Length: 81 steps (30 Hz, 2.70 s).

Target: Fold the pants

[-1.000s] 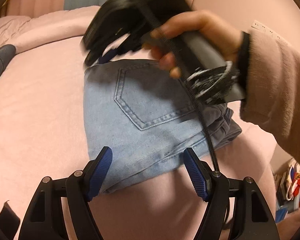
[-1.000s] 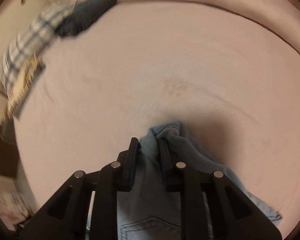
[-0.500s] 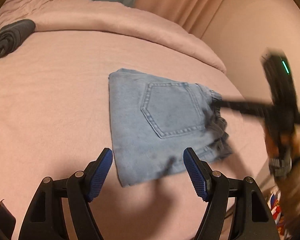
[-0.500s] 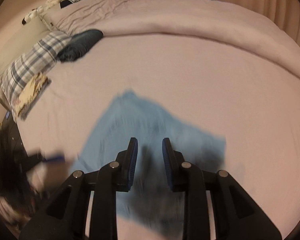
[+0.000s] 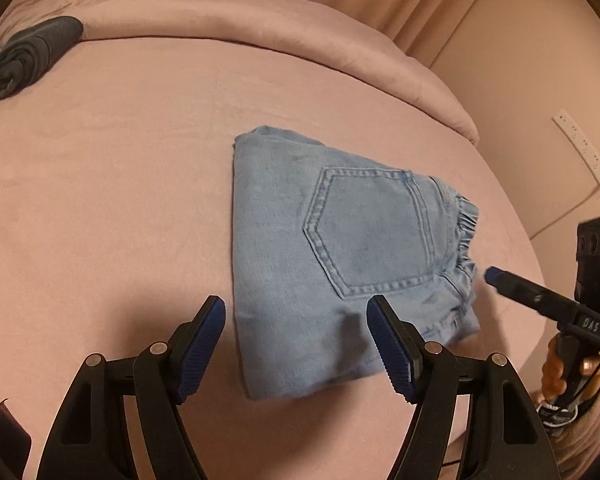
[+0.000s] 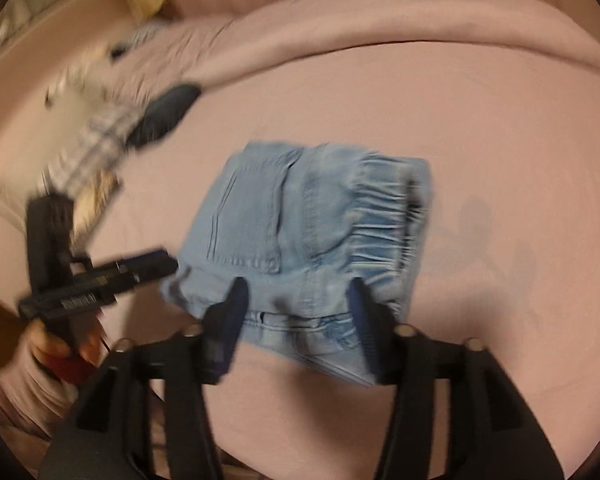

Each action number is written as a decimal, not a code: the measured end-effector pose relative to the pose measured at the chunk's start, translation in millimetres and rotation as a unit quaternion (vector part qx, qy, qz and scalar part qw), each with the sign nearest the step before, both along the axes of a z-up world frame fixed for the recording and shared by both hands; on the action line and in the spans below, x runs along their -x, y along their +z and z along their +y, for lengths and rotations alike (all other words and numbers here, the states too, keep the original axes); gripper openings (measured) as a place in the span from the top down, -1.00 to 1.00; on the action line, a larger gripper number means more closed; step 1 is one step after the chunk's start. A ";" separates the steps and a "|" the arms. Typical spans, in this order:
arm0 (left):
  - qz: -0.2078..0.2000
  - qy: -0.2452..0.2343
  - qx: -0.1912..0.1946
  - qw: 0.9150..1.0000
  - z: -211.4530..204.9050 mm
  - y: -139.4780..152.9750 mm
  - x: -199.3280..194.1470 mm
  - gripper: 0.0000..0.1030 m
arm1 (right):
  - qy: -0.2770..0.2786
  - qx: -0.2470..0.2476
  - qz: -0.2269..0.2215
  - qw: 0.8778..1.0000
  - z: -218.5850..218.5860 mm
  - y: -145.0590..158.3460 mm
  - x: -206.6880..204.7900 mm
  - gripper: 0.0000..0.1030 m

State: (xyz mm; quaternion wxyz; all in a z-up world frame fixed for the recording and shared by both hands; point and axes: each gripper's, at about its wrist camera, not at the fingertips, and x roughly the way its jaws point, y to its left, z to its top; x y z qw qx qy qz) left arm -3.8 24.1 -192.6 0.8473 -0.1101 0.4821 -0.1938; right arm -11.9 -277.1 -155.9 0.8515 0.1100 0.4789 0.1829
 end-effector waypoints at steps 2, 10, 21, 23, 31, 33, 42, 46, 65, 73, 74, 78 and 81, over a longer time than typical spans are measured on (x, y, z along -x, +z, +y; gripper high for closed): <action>0.013 -0.002 -0.002 1.000 -3.1 -1.7 -8.2 -0.43 | -0.037 -0.026 0.008 0.999 -15.7 -8.4 2.3 -0.33; 0.050 -0.004 0.012 0.999 -11.1 -14.9 -24.5 -0.51 | -0.096 -0.104 0.076 0.987 -53.7 -51.7 -1.8 -0.38; 0.058 -0.005 0.019 0.998 -7.8 -25.2 -42.8 -0.51 | -0.079 -0.090 0.094 0.988 -45.6 -55.6 -20.9 -0.39; 0.057 -0.009 0.020 0.998 -8.8 -25.3 -46.2 -0.51 | -0.078 -0.089 0.099 0.988 -45.9 -58.4 -29.1 -0.39; 0.053 -0.032 0.034 0.997 -3.8 -27.9 -52.3 -0.51 | -0.058 -0.075 0.104 0.990 -39.7 -60.6 -43.5 -0.44; 0.049 -0.039 0.034 0.997 -3.8 -27.6 -53.7 -0.51 | -0.055 -0.071 0.104 0.991 -37.6 -60.5 -44.5 -0.45; 0.035 -0.043 0.039 0.998 -4.4 -29.5 -57.0 -0.43 | -0.035 -0.037 0.095 0.994 -20.8 -59.3 -50.5 -0.55; 0.036 -0.040 0.043 0.998 -0.9 -30.7 -56.3 -0.26 | -0.029 -0.013 0.080 0.996 -14.5 -58.4 -47.6 -0.47; 0.014 0.001 0.007 1.000 -15.9 -18.1 -45.3 0.43 | -0.048 0.074 -0.015 0.996 14.0 -32.6 -29.2 0.15; -0.016 0.005 -0.012 1.000 -21.2 -3.6 -34.4 0.56 | -0.042 0.066 -0.060 0.995 12.8 -11.9 -15.4 0.27; -0.017 0.006 -0.012 1.000 -20.0 -3.0 -33.2 0.56 | -0.042 0.065 -0.061 0.995 14.1 -11.0 -14.5 0.27; -0.012 0.009 -0.005 1.000 -13.3 -4.8 -31.0 0.56 | -0.037 0.063 -0.062 0.995 15.2 -8.8 -11.9 0.28; 0.002 0.015 0.015 1.000 -6.6 -10.8 -38.2 0.56 | -0.035 0.059 -0.037 0.997 12.8 -15.9 -15.7 0.20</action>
